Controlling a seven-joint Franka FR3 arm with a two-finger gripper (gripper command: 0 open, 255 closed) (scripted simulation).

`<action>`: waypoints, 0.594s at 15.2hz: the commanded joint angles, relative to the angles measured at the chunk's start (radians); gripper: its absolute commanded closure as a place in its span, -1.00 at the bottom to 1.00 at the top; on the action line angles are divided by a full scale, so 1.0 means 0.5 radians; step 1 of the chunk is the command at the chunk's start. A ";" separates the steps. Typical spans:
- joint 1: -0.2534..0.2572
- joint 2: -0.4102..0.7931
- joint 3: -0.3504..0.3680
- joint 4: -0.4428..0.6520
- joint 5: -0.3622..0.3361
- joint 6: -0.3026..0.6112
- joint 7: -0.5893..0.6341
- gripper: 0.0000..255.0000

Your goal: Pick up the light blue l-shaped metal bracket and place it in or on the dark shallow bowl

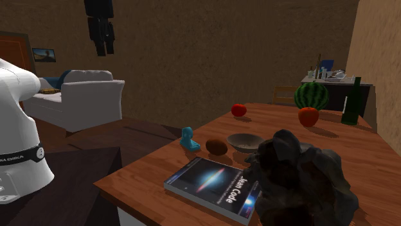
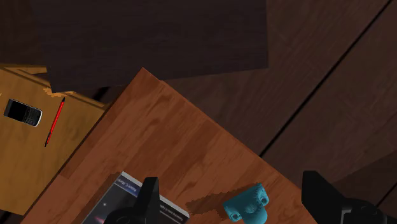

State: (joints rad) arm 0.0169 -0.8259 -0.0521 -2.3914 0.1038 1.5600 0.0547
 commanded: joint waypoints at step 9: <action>0.033 0.276 0.218 -0.246 0.086 0.628 0.200 -1.00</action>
State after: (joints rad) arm 0.0310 -0.7020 0.0426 -2.4954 0.1420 1.8310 0.1413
